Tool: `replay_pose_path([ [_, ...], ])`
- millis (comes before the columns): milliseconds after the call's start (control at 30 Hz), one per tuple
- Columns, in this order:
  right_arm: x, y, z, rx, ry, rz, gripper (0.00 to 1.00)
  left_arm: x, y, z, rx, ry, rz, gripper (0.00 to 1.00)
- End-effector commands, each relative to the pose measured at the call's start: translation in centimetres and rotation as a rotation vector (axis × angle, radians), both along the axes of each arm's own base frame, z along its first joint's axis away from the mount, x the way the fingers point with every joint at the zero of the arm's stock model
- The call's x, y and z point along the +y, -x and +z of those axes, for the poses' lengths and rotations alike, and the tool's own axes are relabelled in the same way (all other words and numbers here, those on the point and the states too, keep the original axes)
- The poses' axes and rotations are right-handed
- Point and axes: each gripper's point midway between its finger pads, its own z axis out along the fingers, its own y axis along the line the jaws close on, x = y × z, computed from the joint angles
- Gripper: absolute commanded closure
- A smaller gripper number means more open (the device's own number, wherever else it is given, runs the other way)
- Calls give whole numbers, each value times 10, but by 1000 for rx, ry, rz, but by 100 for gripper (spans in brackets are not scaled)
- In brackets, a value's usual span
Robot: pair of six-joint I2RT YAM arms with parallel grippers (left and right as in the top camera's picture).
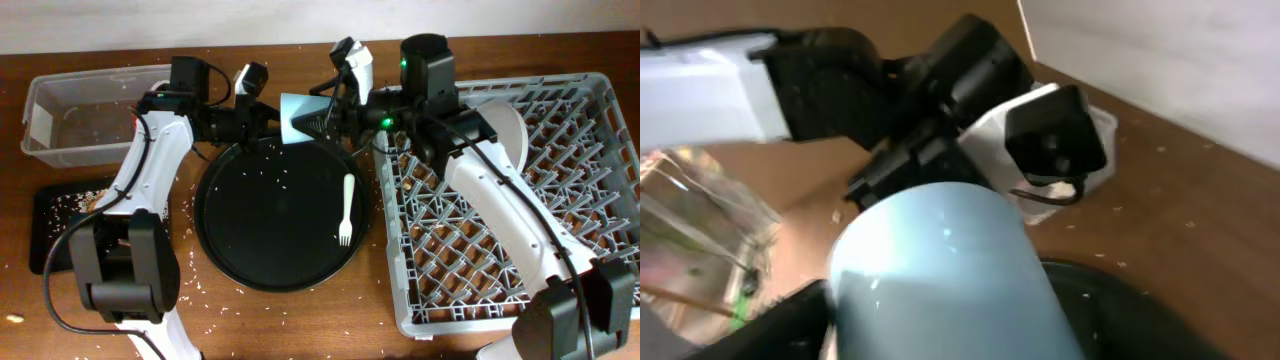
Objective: Sort waste into correct bins and load items into the dishwasher rack
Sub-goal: 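Hand the blue cup from the left gripper to the right gripper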
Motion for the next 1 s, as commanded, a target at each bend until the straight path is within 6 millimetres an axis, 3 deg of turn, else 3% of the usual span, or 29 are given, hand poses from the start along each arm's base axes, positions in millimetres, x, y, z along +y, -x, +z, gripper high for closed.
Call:
replay_pose_path([
  [0,3,2,1,-2,-6,24,44,0,0,10,-33,28,-9,100],
  [100,5,8,0,16,-11,49,41,2,-2,10,-42,29,-4,99],
  [167,4,9,-3,37,-3,48,20,2,-1,10,-40,29,-4,100],
  [200,3,9,-8,52,11,35,14,2,-1,10,-29,28,-4,99],
  [300,0,8,-13,54,32,28,12,2,-2,13,-22,28,-4,99],
  [367,1,8,-11,44,25,34,12,2,-2,25,-59,30,-4,99],
  [433,3,10,-6,26,7,55,19,3,-4,33,-90,32,-1,99],
  [600,4,11,-1,3,-9,71,28,11,-9,34,-78,30,19,100],
  [667,5,10,1,-11,-14,72,38,12,-9,34,-78,30,21,99],
  [800,-3,10,7,-18,-41,93,38,12,-10,35,-89,31,21,66],
  [967,-21,3,10,-14,-60,83,38,12,-10,35,-97,31,21,62],
])
